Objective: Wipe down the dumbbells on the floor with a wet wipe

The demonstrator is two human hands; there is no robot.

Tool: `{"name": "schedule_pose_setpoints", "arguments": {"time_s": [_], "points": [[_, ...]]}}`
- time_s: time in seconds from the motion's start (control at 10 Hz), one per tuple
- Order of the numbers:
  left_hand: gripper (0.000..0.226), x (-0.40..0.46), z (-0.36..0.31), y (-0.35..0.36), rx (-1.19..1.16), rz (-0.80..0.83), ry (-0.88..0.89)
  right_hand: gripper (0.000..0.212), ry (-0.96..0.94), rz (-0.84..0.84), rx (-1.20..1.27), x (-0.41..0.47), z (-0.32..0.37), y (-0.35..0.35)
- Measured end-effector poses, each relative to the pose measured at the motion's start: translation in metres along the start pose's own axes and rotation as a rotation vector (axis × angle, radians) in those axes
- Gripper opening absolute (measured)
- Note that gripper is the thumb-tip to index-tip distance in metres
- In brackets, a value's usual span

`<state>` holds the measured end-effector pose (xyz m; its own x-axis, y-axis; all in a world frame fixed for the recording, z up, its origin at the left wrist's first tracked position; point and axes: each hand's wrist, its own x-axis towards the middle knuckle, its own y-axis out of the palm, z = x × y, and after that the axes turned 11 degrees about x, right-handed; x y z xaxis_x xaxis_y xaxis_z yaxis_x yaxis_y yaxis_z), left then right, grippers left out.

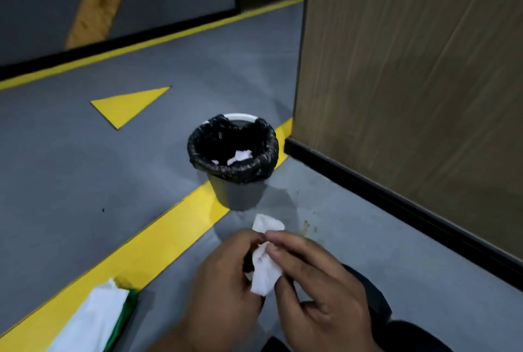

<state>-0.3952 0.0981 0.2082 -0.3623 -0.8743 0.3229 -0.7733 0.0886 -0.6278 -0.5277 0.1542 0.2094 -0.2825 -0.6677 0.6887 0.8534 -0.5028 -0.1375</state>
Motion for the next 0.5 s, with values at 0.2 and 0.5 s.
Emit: {"name": "schedule_pose_setpoints", "arguments": {"time_s": [0.2,0.5], "points": [[0.018,0.058,-0.028,-0.06,-0.172,-0.282,0.055,0.028,-0.253,0.0,-0.093,0.071,0.045,-0.002],[0.069,0.189,0.04,-0.054,0.469,0.169,-0.235,0.025,-0.267,0.016,-0.135,0.112,0.06,-0.016]]}}
